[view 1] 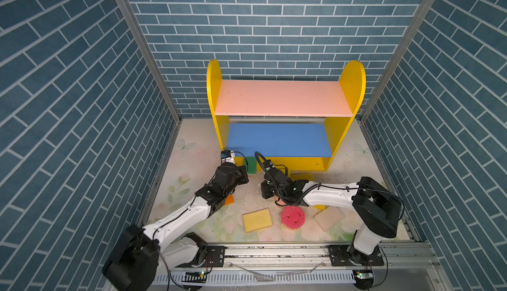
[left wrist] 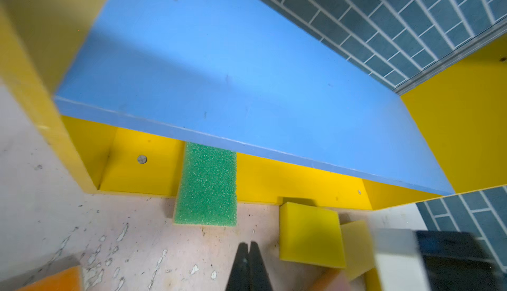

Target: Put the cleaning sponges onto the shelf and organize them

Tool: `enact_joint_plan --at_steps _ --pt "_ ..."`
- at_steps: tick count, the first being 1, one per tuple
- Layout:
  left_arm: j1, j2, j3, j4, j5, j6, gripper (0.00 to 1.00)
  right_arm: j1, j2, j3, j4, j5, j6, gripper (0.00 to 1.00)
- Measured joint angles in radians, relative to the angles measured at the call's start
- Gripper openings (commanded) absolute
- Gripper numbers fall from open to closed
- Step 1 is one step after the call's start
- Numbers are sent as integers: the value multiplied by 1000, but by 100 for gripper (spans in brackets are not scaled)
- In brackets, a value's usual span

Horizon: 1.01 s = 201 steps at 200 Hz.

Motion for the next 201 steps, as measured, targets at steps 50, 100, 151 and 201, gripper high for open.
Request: enact_joint_plan --at_steps 50,100,151,201 --pt "0 -262 -72 -222 -79 -55 16 23 130 165 -78 31 -82 0" --pt "1 -383 -145 -399 -135 -120 23 23 247 256 -86 64 -138 0" --pt "2 -426 -174 -462 -137 -149 24 23 338 289 -22 130 -204 0" --pt "2 -522 -195 -534 -141 -173 24 16 407 360 40 166 -249 0"
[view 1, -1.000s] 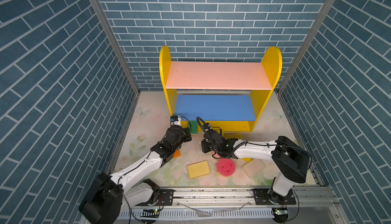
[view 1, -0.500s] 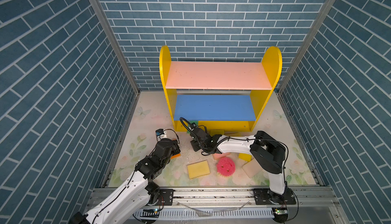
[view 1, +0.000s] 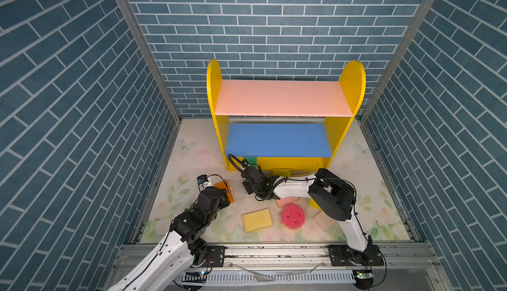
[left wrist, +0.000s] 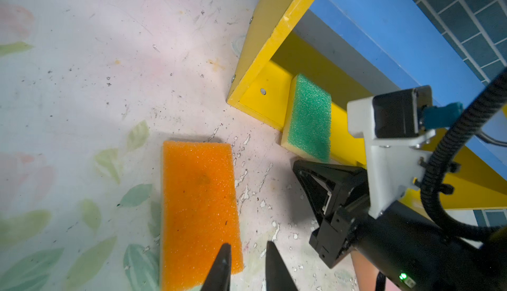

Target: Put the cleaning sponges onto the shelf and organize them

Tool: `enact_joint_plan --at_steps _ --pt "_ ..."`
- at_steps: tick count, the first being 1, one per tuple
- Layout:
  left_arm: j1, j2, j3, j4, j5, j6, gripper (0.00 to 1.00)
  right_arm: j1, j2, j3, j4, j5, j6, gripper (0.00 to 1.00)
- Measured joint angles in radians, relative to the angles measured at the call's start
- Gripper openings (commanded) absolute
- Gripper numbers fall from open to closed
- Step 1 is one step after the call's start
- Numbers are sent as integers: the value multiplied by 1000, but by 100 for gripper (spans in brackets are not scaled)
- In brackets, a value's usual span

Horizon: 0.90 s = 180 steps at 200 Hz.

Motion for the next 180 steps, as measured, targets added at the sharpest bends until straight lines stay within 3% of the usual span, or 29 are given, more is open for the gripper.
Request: enact_joint_plan --at_steps 86,150,162,180 --pt "0 -126 -3 -148 -37 -9 25 -30 82 91 39 -11 -26 0" --pt "0 -123 -3 -171 -40 -8 27 -40 59 33 98 -14 -17 0" --pt "0 -112 -8 -149 -33 -7 33 -50 29 -10 103 -23 -1 0" --pt "0 -94 -30 -80 1 7 53 -64 -21 -69 101 -54 39 0"
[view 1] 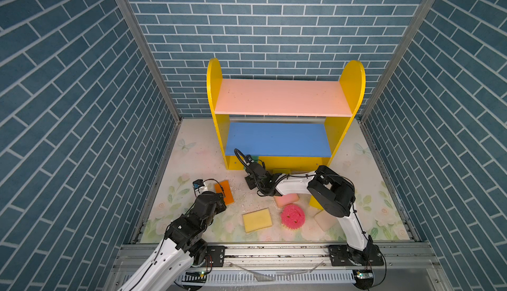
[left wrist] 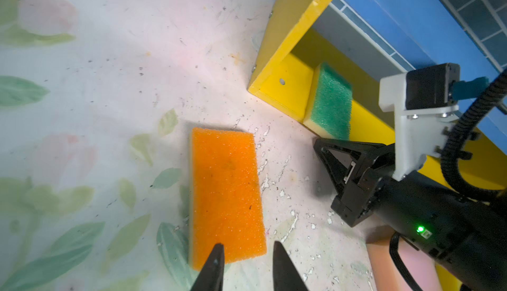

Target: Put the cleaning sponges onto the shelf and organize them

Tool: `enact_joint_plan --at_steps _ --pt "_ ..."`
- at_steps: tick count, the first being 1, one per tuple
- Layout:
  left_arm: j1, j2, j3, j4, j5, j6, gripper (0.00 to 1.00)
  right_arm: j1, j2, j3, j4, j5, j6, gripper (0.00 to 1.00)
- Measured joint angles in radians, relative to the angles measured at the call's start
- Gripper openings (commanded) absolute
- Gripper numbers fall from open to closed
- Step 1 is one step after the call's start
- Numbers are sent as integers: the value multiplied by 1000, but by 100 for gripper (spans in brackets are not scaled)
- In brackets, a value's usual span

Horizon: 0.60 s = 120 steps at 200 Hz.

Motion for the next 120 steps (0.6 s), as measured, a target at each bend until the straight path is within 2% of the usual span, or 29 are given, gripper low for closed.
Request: enact_joint_plan --at_steps 8,23,55,83,120 --pt "0 10 -14 45 18 -8 57 -6 -19 -24 3 -16 27 0" --pt "0 28 -45 129 41 -20 56 -14 -49 -64 9 -41 77 0" --pt "2 53 -114 293 64 -43 30 -31 -114 -150 43 -92 190 0" --pt "14 164 -97 369 94 -28 0 -39 -200 -236 79 -107 248 0" --pt "31 455 -14 529 212 -6 0 -71 -336 -311 102 -134 286 0"
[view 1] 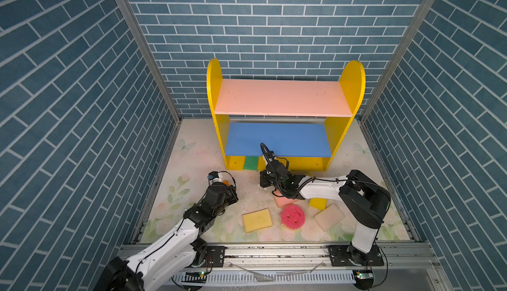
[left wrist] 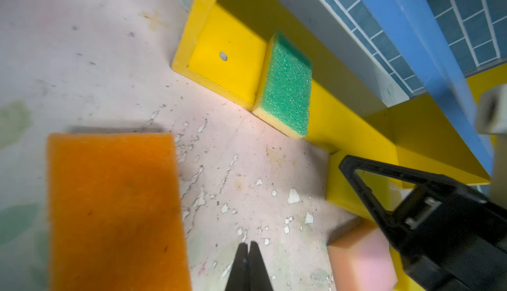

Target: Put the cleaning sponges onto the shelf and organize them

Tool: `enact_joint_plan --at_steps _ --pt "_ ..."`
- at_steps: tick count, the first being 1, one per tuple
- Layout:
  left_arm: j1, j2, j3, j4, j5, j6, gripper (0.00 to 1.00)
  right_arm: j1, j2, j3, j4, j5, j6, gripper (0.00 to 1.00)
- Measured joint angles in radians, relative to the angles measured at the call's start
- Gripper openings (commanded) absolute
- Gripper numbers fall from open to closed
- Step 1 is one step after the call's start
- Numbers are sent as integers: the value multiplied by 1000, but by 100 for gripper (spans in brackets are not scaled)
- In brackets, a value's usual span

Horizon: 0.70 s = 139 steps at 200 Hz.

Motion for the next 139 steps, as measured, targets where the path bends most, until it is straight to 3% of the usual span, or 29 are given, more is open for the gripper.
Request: enact_joint_plan --at_steps 51,139 --pt "52 314 56 274 171 -10 0 -18 -96 -89 58 -41 72 0" --pt "98 677 85 667 203 -143 0 -46 -128 -157 88 -84 99 0"
